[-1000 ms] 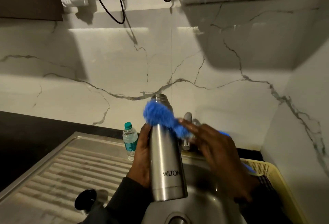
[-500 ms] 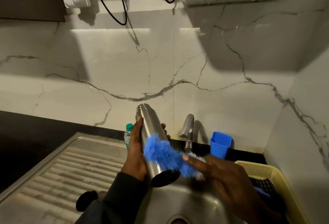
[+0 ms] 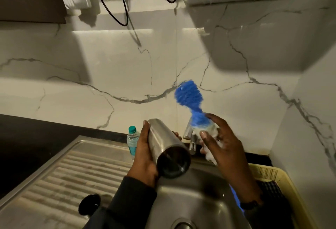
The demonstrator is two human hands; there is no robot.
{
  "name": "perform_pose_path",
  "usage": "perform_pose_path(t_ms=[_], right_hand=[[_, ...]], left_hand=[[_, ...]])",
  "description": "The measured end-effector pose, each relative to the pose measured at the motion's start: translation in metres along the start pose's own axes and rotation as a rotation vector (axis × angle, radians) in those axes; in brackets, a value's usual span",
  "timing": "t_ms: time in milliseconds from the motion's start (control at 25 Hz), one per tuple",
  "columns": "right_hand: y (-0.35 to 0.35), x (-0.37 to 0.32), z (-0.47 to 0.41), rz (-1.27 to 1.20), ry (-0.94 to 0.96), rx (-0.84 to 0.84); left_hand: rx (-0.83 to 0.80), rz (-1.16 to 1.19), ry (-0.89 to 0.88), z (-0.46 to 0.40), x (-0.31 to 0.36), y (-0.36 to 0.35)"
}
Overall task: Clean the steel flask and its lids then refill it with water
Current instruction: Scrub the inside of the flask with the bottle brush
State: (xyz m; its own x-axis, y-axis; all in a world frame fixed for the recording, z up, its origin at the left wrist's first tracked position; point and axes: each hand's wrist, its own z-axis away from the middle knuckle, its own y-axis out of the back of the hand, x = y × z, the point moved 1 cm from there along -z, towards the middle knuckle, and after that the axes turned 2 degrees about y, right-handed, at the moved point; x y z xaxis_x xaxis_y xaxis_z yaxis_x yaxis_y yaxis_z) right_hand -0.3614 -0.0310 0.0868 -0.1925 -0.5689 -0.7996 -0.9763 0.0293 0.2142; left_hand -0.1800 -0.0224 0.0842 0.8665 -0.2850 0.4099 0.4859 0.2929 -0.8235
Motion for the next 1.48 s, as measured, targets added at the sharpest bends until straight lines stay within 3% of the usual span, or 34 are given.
perform_pose_path(t_ms=[200,360,640,920,1200,1280,1480], right_hand=[[0.002,0.009,0.046,0.023,-0.007,-0.044],[-0.008,0.002,0.066,0.417,0.174,-0.116],[-0.016,0.002,0.064,0.62,0.293,-0.108],[-0.016,-0.009,0.065,0.52,0.271,-0.085],[-0.003,-0.016,0.044,0.818,0.385,-0.191],[0.005,-0.02,0.03,0.721,0.273,-0.203],[0.013,-0.016,0.023,0.149,-0.184,-0.279]], left_hand=[[0.286,0.269,-0.044,-0.021,0.004,0.011],[0.358,0.288,-0.051,-0.024,-0.008,0.017],[0.349,0.19,-0.151,-0.018,-0.008,0.02],[0.352,0.194,-0.196,-0.019,-0.001,0.022],[0.341,0.186,-0.212,-0.035,0.008,0.044],[0.335,0.192,-0.224,-0.038,0.009,0.046],[0.215,0.213,-0.216,-0.043,0.01,0.039]])
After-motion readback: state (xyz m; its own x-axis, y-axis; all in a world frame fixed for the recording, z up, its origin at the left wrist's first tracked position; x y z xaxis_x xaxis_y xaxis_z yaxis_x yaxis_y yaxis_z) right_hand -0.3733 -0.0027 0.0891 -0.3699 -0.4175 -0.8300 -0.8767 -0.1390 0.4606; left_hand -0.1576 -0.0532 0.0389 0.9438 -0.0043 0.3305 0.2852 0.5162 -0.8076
